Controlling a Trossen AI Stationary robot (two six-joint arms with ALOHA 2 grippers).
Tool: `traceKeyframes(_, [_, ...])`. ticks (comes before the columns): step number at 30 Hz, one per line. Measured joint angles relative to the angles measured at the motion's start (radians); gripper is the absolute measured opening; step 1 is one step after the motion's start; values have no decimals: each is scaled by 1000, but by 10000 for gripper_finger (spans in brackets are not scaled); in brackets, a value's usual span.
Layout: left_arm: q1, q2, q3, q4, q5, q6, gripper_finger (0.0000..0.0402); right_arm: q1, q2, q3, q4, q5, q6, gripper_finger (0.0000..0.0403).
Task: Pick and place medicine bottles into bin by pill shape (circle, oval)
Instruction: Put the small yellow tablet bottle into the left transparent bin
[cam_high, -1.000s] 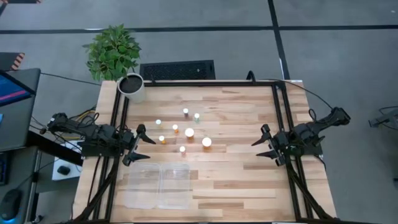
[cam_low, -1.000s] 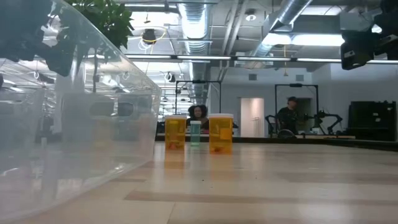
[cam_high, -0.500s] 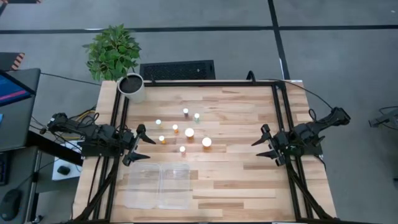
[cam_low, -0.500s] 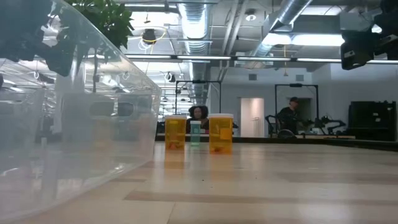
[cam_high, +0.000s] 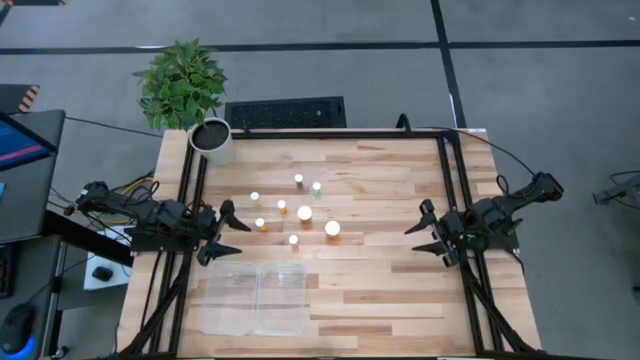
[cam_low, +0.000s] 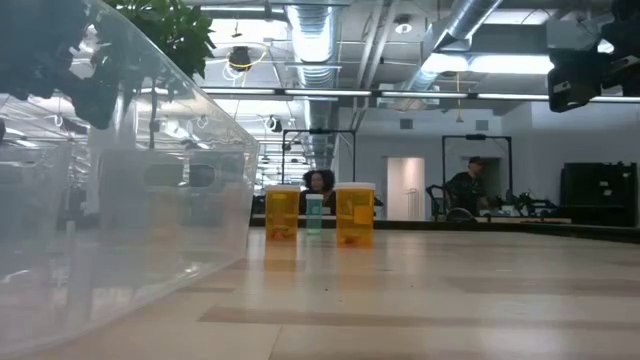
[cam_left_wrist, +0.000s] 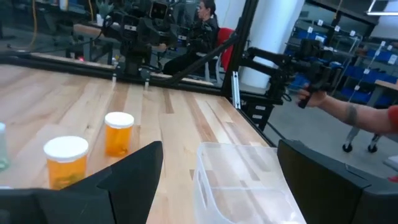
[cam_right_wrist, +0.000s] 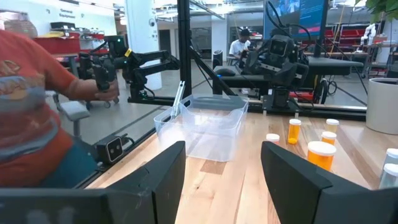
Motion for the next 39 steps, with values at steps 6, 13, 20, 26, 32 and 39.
traceKeyframes(6, [0,0,0,4,-7,-137,311,0,0,0,124,1,137,226])
traceKeyframes(13, [1,0,0,106,-208,-167,311,-2,0,0,177,1,191,226])
traceKeyframes(20, [1,0,0,189,-266,-244,311,-2,0,0,178,44,186,226])
traceKeyframes(26, [1,23,72,216,-325,-234,311,-2,0,0,180,53,179,226])
traceKeyframes(32, [1,137,244,114,-404,-120,311,-2,0,0,175,57,130,226])
traceKeyframes(39, [1,368,471,-342,-622,-159,311,-2,0,0,175,58,130,226])
